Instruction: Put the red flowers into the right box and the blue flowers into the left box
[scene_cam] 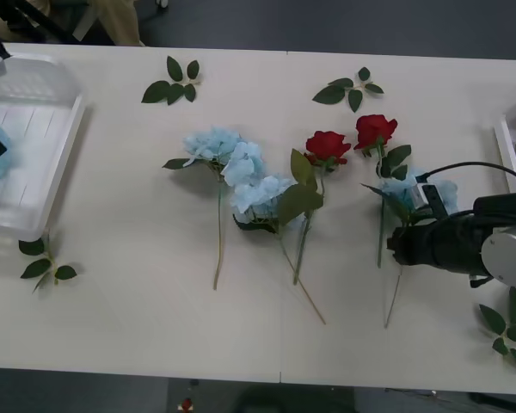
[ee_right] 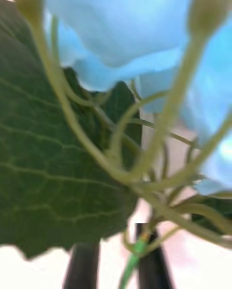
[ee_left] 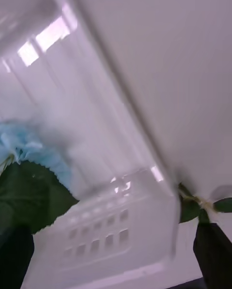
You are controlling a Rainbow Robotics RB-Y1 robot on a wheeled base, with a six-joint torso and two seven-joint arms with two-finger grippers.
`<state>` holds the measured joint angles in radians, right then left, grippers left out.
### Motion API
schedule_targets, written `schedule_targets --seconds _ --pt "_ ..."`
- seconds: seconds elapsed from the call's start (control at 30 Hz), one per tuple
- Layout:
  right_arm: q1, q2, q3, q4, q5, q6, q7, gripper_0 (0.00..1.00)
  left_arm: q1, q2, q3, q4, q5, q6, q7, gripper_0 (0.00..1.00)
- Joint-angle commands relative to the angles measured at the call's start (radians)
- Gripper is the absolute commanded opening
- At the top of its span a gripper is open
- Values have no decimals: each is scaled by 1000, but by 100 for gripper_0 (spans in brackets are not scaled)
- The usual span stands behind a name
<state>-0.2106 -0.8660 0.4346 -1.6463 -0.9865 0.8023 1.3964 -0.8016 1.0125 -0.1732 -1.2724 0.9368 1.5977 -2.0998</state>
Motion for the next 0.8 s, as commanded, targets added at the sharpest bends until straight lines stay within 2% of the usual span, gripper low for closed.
schedule_targets --seconds 0.03,0.2,0.33,0.53,0.8 --pt "-7 -8 -16 -13 8 0 -36 0 -36 -54 9 -58 88 5 20 97" --pt "-7 -21 -25 -17 15 -5 -24 0 -36 -178 -23 -137 50 -2 139 97" --pt "-6 -36 -39 -33 11 -5 -11 0 -36 -229 -92 -212 -10 -35 211 96" --pt "37 -50 -128 -78 -21 -12 15 0 -24 -313 -196 -282 -61 -94 336 97" --pt "129 -50 -267 -184 -83 -17 62 0 128 -451 -275 -377 -297 -242 353 97"
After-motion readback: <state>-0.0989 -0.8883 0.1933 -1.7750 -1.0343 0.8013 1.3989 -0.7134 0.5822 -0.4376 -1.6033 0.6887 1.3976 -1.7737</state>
